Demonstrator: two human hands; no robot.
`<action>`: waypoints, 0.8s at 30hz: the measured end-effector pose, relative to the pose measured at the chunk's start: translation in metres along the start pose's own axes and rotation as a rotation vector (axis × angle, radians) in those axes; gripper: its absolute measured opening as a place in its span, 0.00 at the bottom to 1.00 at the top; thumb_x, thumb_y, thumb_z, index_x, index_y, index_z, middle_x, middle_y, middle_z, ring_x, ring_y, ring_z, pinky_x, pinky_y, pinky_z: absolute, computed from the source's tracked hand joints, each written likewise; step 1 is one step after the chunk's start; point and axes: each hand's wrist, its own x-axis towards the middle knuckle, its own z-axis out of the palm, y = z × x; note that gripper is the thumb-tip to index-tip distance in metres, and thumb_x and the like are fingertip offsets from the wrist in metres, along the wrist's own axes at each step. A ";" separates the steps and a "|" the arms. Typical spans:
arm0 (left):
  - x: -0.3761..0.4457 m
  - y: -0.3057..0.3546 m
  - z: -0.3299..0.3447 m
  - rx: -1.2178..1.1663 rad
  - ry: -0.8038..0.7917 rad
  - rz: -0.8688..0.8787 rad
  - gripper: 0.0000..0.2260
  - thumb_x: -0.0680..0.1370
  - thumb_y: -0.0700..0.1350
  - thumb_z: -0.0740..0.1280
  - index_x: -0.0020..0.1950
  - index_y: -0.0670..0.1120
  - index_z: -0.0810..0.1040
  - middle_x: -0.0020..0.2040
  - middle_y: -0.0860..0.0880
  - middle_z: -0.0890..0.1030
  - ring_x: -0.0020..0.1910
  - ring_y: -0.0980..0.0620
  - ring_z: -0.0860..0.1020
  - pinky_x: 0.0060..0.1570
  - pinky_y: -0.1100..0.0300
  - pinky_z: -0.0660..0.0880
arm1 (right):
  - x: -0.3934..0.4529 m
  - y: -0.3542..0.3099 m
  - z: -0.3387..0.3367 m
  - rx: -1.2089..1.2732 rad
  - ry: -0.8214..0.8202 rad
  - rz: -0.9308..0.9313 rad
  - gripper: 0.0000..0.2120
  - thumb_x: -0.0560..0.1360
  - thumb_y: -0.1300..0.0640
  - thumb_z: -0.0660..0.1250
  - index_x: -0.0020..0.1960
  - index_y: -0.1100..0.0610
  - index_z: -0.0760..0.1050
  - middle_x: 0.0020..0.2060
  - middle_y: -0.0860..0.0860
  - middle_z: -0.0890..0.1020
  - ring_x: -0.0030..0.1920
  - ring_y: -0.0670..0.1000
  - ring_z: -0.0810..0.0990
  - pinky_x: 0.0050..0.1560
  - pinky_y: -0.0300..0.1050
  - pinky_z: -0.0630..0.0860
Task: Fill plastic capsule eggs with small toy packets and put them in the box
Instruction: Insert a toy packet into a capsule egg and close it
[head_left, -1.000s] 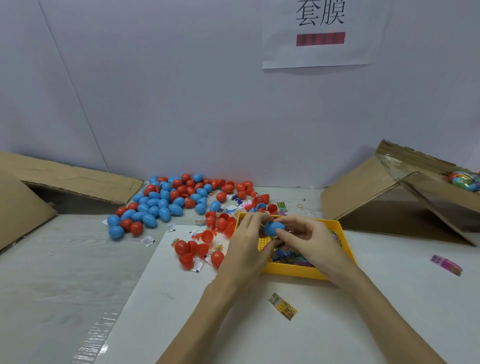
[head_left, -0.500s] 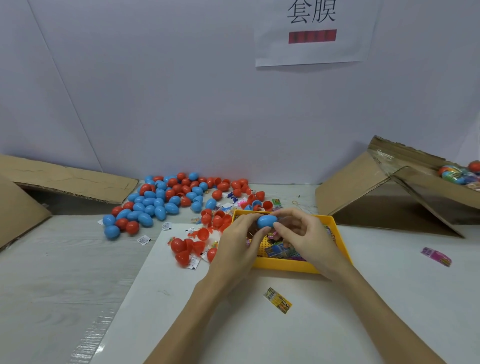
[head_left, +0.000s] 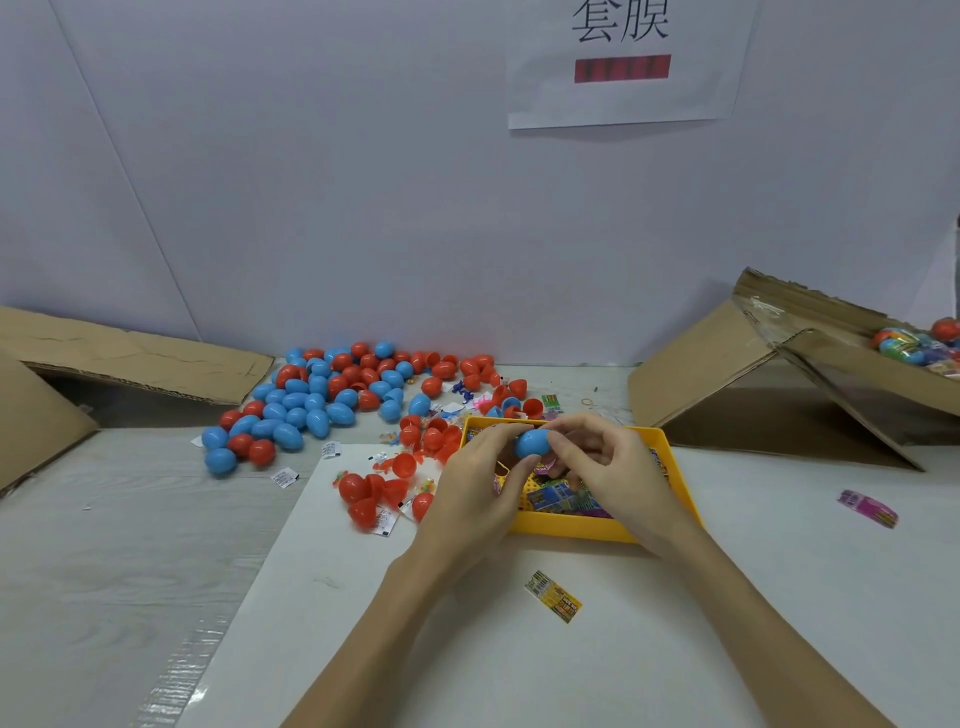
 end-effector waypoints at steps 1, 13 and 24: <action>0.000 -0.001 0.000 0.020 0.013 -0.014 0.14 0.83 0.45 0.67 0.68 0.47 0.77 0.55 0.55 0.80 0.52 0.58 0.78 0.52 0.65 0.77 | 0.000 0.000 0.000 0.003 0.013 -0.005 0.09 0.82 0.56 0.67 0.62 0.54 0.81 0.44 0.50 0.87 0.45 0.50 0.86 0.42 0.40 0.81; 0.007 -0.017 -0.015 0.068 0.273 -0.342 0.15 0.85 0.47 0.63 0.70 0.44 0.74 0.50 0.53 0.78 0.46 0.57 0.77 0.40 0.72 0.72 | 0.000 0.011 0.014 -0.649 0.101 -0.110 0.08 0.78 0.54 0.74 0.57 0.48 0.86 0.58 0.44 0.84 0.62 0.47 0.75 0.61 0.45 0.74; 0.007 -0.019 -0.018 0.019 0.281 -0.354 0.14 0.82 0.44 0.68 0.68 0.48 0.75 0.57 0.54 0.80 0.52 0.57 0.78 0.47 0.69 0.75 | -0.013 0.001 0.037 -0.836 -0.283 -0.307 0.18 0.86 0.46 0.56 0.63 0.45 0.83 0.64 0.38 0.81 0.68 0.40 0.70 0.72 0.45 0.59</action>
